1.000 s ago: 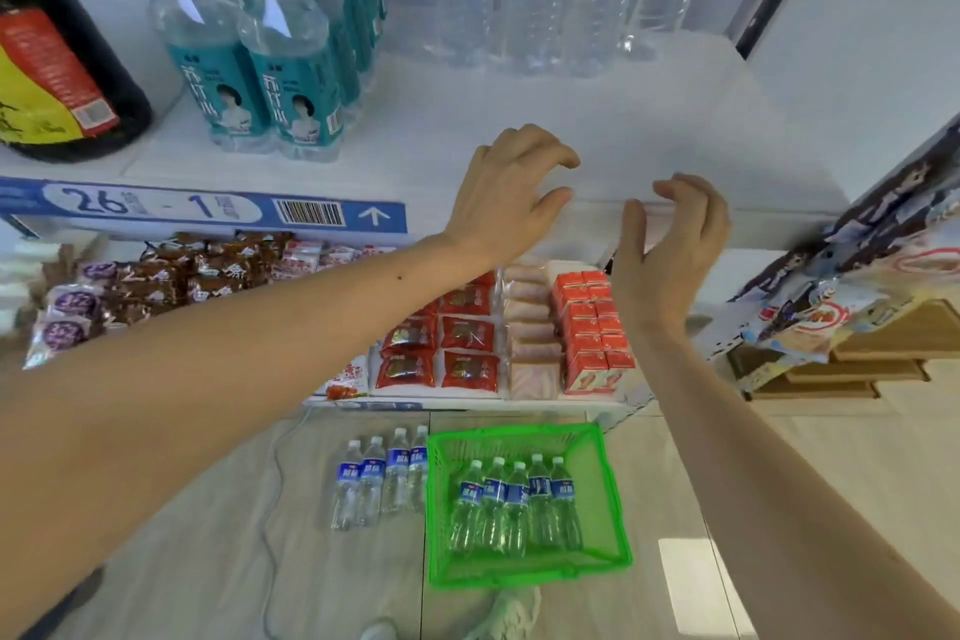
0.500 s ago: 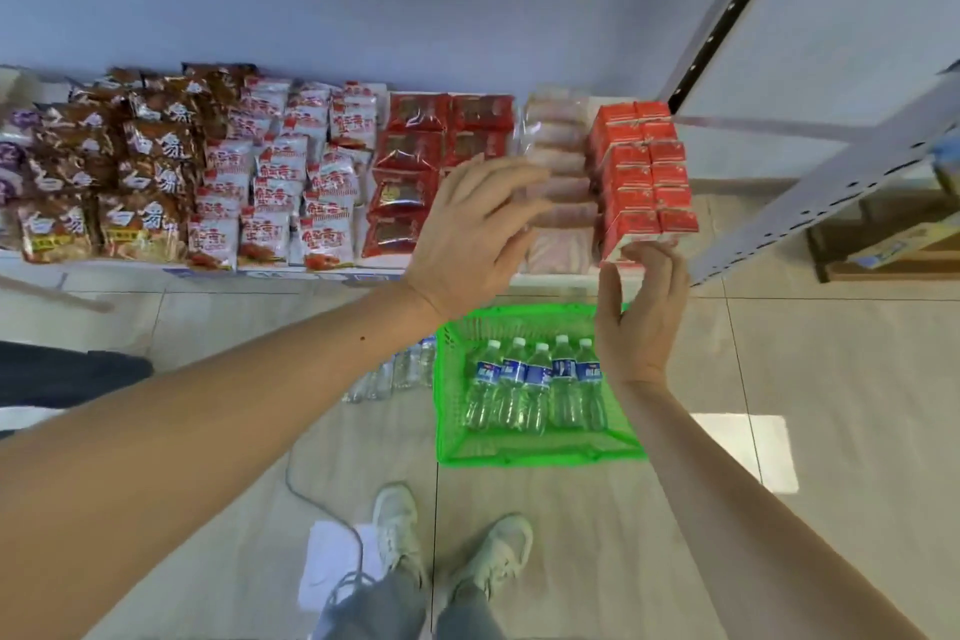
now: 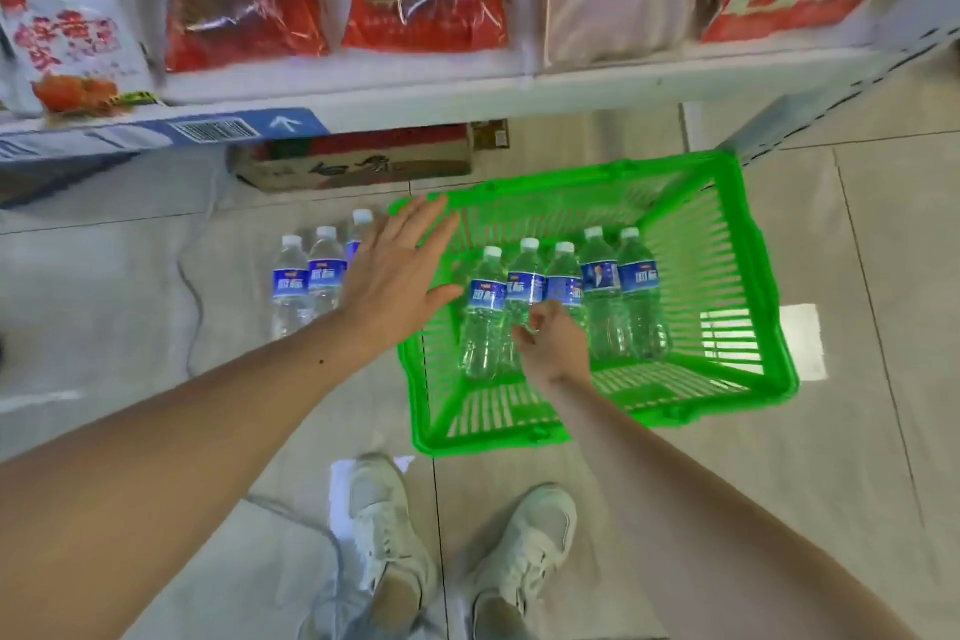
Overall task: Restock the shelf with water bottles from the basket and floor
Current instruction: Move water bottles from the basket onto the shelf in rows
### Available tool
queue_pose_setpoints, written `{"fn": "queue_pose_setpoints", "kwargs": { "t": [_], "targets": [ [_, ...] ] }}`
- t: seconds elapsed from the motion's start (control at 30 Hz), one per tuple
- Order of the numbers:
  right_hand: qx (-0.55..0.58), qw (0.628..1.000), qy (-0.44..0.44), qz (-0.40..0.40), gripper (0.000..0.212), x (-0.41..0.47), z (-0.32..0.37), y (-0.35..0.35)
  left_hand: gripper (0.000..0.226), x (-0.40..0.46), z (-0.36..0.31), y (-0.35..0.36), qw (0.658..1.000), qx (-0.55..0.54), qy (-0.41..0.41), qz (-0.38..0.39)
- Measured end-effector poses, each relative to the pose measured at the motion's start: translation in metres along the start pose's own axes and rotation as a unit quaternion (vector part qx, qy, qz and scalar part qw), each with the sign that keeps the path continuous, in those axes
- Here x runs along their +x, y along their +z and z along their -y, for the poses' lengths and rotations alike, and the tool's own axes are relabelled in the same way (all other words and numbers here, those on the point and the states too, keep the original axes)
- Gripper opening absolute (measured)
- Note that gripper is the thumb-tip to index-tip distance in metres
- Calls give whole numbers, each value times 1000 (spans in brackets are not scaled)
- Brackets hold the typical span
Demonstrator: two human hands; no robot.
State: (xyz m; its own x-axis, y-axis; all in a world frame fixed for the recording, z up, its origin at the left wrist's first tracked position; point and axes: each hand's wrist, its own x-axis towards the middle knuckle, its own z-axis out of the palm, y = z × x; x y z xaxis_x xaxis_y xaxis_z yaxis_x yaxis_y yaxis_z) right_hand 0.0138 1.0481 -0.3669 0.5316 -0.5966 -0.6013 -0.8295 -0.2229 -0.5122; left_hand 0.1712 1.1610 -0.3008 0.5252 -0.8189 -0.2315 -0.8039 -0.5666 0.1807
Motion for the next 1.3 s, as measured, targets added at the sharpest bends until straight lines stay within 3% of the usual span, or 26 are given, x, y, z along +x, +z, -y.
{"fn": "queue_pose_setpoints", "kwargs": {
  "t": [0.23,0.43,0.6,0.73,1.03,1.2,1.3],
  "targets": [
    [0,988,115,99,54,59,-30,96,92,35,31,90,1000,11,5,-21],
    [-56,985,153,53,42,79,-33,147,83,36,36,123,995,64,1,-72],
    [-72,982,174,17,61,76,-24,166,77,35,37,128,994,68,3,-86],
    [-1,980,196,34,68,73,-24,178,78,35,37,127,994,69,-4,-80],
    [40,975,191,105,49,71,-24,138,77,30,35,117,999,31,-11,-21],
    [121,968,186,115,55,40,-5,74,75,17,27,74,998,-24,-39,42],
    [111,975,147,123,55,8,11,22,73,8,18,32,994,-49,-59,74]
  ]
}}
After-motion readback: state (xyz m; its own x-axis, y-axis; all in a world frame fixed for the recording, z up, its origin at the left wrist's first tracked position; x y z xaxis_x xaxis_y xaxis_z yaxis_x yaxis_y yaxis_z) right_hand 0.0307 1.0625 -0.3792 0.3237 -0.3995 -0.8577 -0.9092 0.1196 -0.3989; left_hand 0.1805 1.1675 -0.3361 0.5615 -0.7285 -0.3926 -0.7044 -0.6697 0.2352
